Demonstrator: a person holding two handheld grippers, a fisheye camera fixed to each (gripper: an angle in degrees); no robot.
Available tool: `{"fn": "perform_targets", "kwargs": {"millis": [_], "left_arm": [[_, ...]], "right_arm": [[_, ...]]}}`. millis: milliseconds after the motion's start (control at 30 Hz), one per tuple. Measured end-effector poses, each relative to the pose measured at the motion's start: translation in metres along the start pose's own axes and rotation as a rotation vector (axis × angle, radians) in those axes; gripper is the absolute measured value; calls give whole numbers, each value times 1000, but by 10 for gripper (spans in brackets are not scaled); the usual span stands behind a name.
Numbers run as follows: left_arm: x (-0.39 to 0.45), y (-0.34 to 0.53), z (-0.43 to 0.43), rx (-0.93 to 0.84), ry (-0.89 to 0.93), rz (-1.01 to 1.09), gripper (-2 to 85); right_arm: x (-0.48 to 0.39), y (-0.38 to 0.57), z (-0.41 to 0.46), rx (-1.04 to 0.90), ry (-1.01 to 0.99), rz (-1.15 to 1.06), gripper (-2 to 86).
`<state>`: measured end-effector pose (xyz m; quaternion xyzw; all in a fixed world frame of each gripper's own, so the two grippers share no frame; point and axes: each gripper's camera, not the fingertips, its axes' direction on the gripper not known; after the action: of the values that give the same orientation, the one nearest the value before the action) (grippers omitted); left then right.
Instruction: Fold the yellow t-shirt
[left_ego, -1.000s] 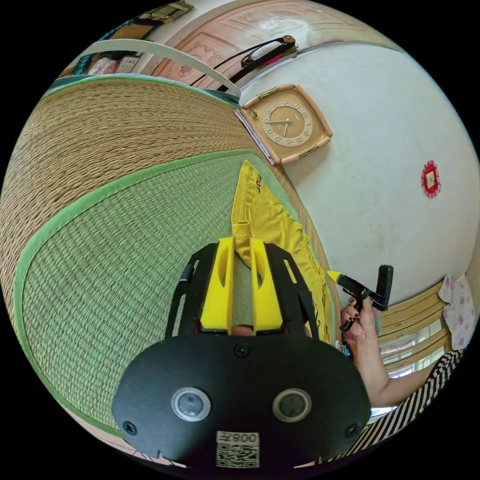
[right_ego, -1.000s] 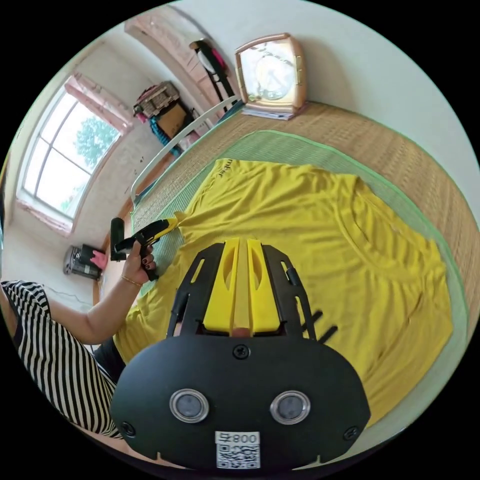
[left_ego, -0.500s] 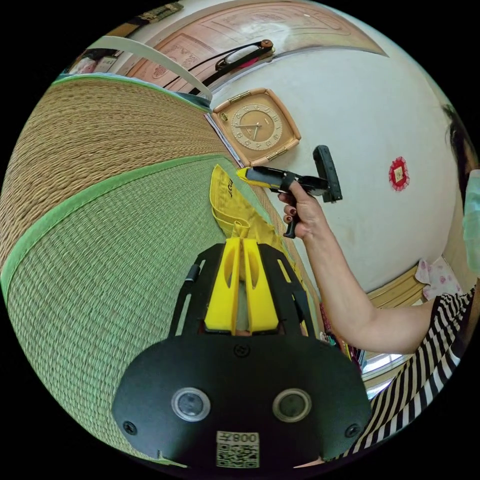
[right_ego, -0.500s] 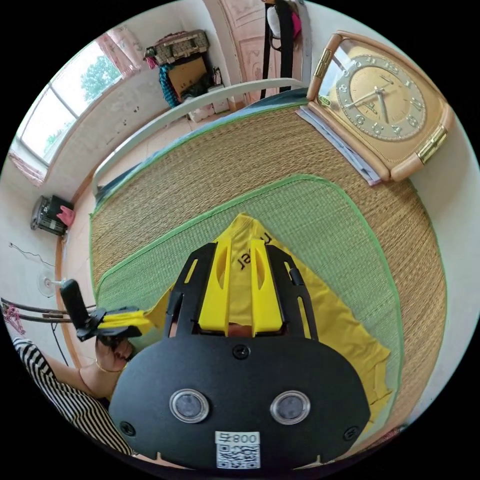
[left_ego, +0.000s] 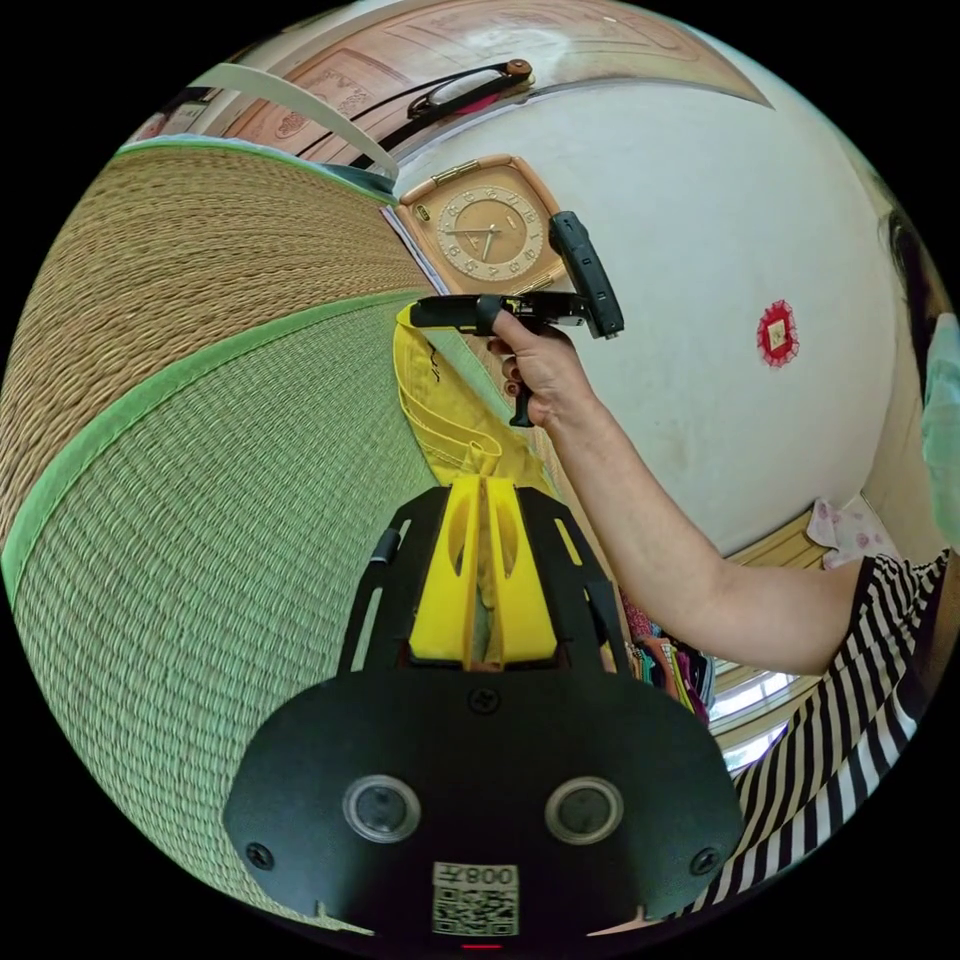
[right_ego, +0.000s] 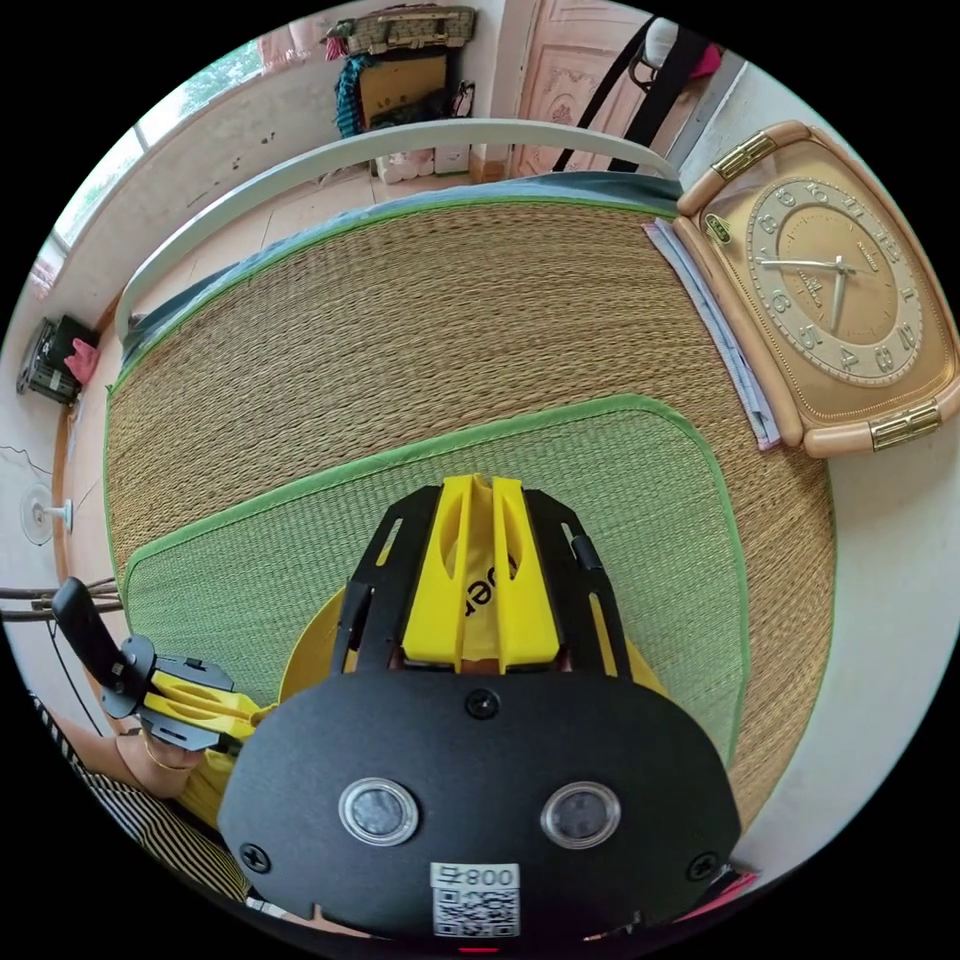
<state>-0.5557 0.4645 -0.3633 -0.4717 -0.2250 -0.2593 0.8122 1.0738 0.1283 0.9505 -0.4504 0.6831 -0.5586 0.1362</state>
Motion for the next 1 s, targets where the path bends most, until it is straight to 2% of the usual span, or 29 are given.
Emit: {"fn": "perform_targets", "kwargs": {"millis": [267,667,1000], "left_arm": [[4,-4,-6,-3,10,17,2],[23,-7,5,-45,27,89,6],[59,-9,29,-133,86,264,7]], "right_arm": [[-1,-2,-2,3,7,-34,9],[50,19,-23,76,-159,7,5],[131,99,-85,206,-292,48,8]]}}
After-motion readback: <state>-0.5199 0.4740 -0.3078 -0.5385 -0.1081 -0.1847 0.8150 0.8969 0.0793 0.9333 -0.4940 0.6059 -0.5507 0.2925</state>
